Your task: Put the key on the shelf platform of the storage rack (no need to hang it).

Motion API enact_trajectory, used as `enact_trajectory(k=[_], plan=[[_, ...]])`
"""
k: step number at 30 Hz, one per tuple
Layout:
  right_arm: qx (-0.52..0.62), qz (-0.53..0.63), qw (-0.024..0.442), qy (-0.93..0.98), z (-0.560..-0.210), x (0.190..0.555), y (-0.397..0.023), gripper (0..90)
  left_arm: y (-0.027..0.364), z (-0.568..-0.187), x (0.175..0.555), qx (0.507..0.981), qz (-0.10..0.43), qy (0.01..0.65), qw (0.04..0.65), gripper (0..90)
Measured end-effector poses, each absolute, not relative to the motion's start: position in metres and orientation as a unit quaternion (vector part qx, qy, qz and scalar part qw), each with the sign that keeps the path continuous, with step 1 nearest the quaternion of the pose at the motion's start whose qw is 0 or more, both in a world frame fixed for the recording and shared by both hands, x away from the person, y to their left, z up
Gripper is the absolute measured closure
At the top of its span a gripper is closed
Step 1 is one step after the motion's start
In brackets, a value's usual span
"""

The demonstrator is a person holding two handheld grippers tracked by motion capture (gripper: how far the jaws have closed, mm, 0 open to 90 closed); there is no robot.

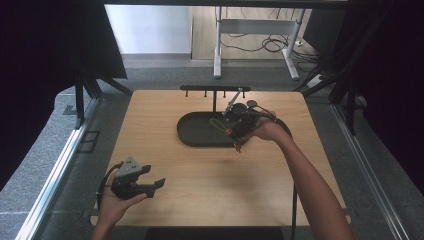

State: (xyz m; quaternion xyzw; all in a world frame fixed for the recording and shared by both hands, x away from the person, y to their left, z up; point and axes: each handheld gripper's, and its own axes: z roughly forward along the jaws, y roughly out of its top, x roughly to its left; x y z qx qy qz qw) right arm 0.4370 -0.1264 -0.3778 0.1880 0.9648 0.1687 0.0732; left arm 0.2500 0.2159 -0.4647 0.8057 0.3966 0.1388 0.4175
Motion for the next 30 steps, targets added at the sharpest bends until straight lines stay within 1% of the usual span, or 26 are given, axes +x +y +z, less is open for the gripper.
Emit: enact_trajectory(k=[8,24,30], plan=[[0.194,0.171,0.077,0.963,-0.379,0.447,-0.124,67.0,0.217,-0.465,0.250,0.805,0.139,0.397,0.418,27.0],[0.209,0.168,0.089,0.959,-0.368,0.465,-0.123,67.0,0.217,-0.463,0.250,0.804,0.139,0.396,0.422,27.0],[0.216,0.161,0.085,0.959,-0.373,0.474,-0.123,67.1,0.218,-0.463,0.249,0.802,0.138,0.398,0.423,27.0]])
